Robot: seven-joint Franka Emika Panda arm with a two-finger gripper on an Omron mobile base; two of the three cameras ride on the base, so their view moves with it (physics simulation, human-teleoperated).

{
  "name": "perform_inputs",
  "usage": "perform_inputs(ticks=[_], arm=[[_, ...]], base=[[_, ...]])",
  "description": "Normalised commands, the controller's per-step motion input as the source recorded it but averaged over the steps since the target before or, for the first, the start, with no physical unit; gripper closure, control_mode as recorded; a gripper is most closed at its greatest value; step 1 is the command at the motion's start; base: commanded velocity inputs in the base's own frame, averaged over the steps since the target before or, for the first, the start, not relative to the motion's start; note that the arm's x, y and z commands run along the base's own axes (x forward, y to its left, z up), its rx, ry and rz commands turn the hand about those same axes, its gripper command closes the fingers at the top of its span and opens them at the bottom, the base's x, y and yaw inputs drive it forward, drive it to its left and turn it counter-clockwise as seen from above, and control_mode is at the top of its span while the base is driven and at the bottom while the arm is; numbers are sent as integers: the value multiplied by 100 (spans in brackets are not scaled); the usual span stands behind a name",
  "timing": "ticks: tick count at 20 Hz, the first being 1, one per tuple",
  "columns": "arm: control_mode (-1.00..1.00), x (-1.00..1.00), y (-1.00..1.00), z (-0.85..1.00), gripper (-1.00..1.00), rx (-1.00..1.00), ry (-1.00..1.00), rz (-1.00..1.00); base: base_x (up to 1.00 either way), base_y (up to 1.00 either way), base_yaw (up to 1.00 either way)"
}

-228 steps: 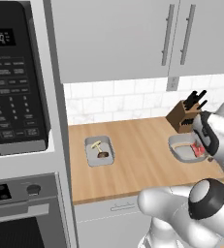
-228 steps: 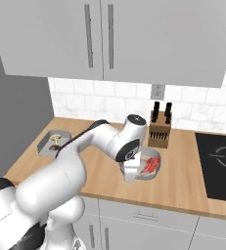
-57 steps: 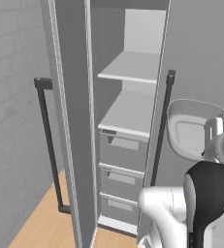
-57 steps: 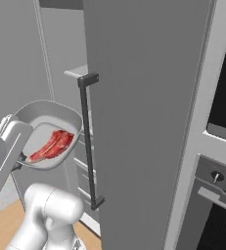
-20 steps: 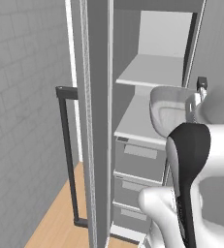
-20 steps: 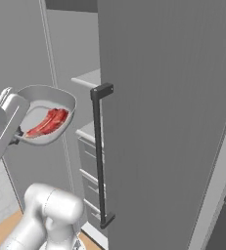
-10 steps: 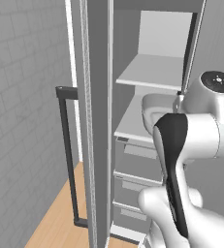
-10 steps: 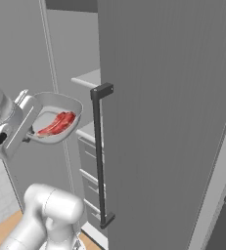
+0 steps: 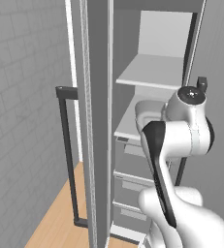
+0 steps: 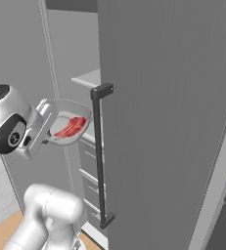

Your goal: Take the meat container that has the steak and place it on the second highest rack of the freezer. Then take the vegetable container that has the mushrooms and place it on the highest rack of the freezer.

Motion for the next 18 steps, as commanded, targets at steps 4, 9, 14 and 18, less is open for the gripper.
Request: perform_inputs(ticks=[4, 9, 14, 18], arm=[[-100, 73, -24, -22, 100, 0, 1, 0], [-100, 88, -16, -26, 100, 0, 7, 0], [-100, 77, -26, -46, 100, 0, 5, 0], [-100, 81, -19, -63, 100, -1, 2, 0]], base=[[0, 0, 0], [0, 0, 0], [0, 0, 0], [0, 0, 0]])
